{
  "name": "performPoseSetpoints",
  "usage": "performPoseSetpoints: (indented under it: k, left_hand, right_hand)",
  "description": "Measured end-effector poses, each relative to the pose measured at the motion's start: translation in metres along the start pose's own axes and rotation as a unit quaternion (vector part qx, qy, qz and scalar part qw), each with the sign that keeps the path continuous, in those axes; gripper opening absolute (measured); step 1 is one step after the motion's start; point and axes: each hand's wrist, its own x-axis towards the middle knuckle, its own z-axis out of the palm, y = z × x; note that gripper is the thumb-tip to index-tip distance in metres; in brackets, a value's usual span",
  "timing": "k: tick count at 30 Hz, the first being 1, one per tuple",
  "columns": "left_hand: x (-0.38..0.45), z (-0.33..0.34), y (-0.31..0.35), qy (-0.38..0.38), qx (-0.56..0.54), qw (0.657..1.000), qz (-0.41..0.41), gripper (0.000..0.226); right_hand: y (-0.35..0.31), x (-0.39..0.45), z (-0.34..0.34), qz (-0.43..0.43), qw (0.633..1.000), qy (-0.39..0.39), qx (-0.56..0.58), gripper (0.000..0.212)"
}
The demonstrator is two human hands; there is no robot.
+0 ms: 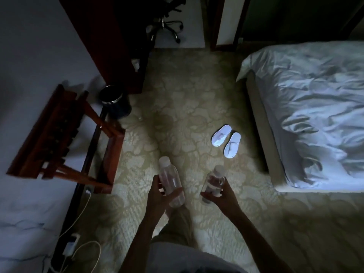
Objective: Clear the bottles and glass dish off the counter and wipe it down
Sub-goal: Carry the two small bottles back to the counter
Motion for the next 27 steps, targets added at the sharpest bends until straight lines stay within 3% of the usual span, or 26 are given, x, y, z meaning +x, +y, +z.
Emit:
performPoseSetpoints:
  k: [2, 5, 10, 13, 17, 21, 27]
  left_hand:
    - [0.061, -0.002, 0.027, -0.013, 0.014, 1.0, 0.016, 0.092]
    - [0.145, -0.006, 0.089, -0.026, 0.028, 0.999, 0.035, 0.069]
    - [0.283, -0.004, 0.18, -0.052, 0.03, 0.996, 0.06, 0.081]
    - [0.355, 0.01, 0.215, -0.051, 0.028, 0.997, 0.055, 0.082]
    - [0.45, 0.044, 0.24, -0.065, 0.034, 0.997, 0.035, 0.063]
    - [0.547, 0.07, 0.287, -0.036, 0.025, 0.999, 0.004, 0.08]
    - [0.692, 0.085, 0.398, -0.023, 0.007, 1.0, 0.014, 0.072]
  right_hand:
    - [-0.027, 0.055, -0.004, 0.013, 1.0, 0.016, 0.006, 0.084]
    - [-0.089, 0.14, -0.017, -0.002, 1.0, 0.024, -0.018, 0.083]
    - [-0.171, 0.272, -0.041, -0.022, 0.998, 0.057, -0.011, 0.065]
    - [-0.187, 0.342, -0.046, -0.005, 0.997, 0.069, 0.021, 0.063]
    - [-0.189, 0.454, -0.059, 0.01, 0.997, 0.054, 0.045, 0.051]
    - [-0.225, 0.576, -0.082, 0.005, 0.996, 0.059, 0.068, 0.058]
    - [-0.328, 0.757, -0.121, -0.056, 0.998, 0.003, 0.022, 0.065]
